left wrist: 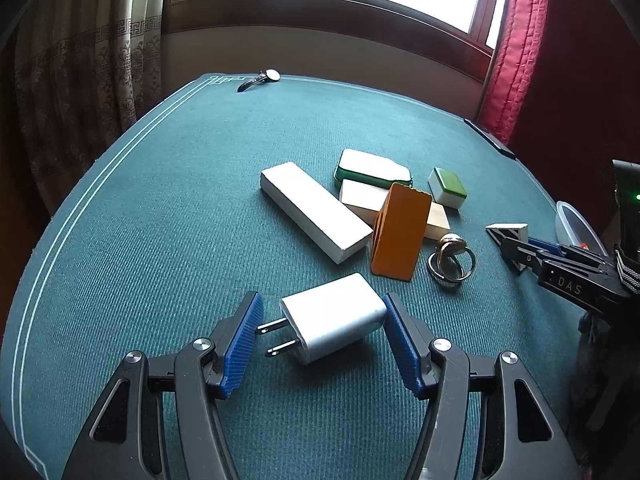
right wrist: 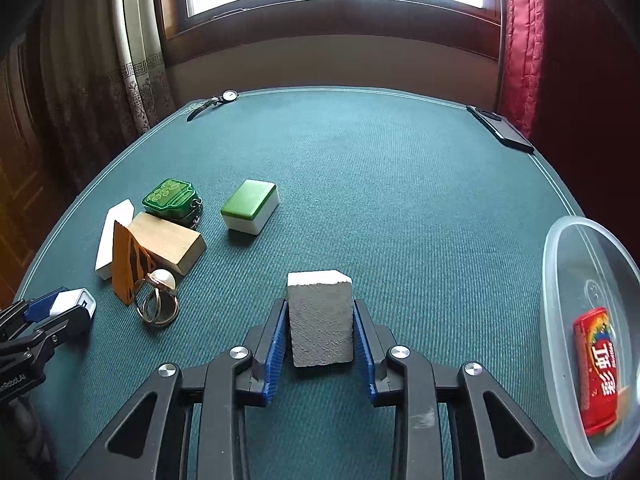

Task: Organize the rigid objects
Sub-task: 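Carry the sponge block into the bowl with the right tool while the left tool carries the charger, then open both tools to release the charger and sponge block in the bowl, then move the left tool to the orange wooden tag and close on it, then lift the orange tag with the left tool while the right tool grasps the metal key ring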

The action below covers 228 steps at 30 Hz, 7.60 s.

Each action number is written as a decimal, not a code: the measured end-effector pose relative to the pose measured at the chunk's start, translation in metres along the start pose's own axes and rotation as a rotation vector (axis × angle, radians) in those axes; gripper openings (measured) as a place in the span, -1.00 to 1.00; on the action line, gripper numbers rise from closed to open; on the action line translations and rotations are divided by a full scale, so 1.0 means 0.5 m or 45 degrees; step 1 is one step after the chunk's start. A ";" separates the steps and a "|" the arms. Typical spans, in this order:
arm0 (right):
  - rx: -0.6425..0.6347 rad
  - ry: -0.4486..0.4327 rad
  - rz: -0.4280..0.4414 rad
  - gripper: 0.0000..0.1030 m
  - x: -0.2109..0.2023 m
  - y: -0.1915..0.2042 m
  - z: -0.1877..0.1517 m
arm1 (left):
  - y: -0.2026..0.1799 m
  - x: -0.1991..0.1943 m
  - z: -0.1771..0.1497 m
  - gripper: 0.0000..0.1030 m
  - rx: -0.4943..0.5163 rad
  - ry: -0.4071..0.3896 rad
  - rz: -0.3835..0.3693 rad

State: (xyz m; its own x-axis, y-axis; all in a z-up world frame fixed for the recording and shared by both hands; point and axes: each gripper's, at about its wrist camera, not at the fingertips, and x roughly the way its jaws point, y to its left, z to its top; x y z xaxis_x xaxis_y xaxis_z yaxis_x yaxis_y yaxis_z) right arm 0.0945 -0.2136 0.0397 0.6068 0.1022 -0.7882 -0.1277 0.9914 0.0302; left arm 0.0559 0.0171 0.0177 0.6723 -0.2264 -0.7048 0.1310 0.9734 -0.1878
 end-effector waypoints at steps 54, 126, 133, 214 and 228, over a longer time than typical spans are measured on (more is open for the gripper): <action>0.685 -0.280 -0.358 0.01 -0.200 -0.458 -0.138 | -0.426 -0.003 0.053 0.20 0.351 0.023 -0.307; 0.344 -0.341 -0.405 0.60 -0.201 -0.293 -0.137 | -0.428 0.075 0.045 0.39 0.340 0.031 -0.344; 0.296 -0.301 -0.346 0.61 -0.190 -0.251 -0.140 | -0.334 0.061 0.055 0.39 0.247 0.005 -0.265; -0.059 0.035 0.213 0.20 0.002 0.153 -0.003 | -0.036 -0.043 0.012 -0.39 0.072 -0.081 -0.076; -0.156 0.011 0.162 -0.28 0.019 0.181 -0.005 | -0.035 -0.029 0.004 -0.39 0.059 -0.055 -0.079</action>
State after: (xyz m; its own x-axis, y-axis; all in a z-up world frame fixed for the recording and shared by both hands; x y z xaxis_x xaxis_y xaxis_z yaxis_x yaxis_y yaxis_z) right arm 0.0868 -0.1230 0.0335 0.5730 0.2251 -0.7880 -0.2979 0.9530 0.0556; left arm 0.0454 0.0034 0.0325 0.6923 -0.2860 -0.6626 0.2067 0.9582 -0.1976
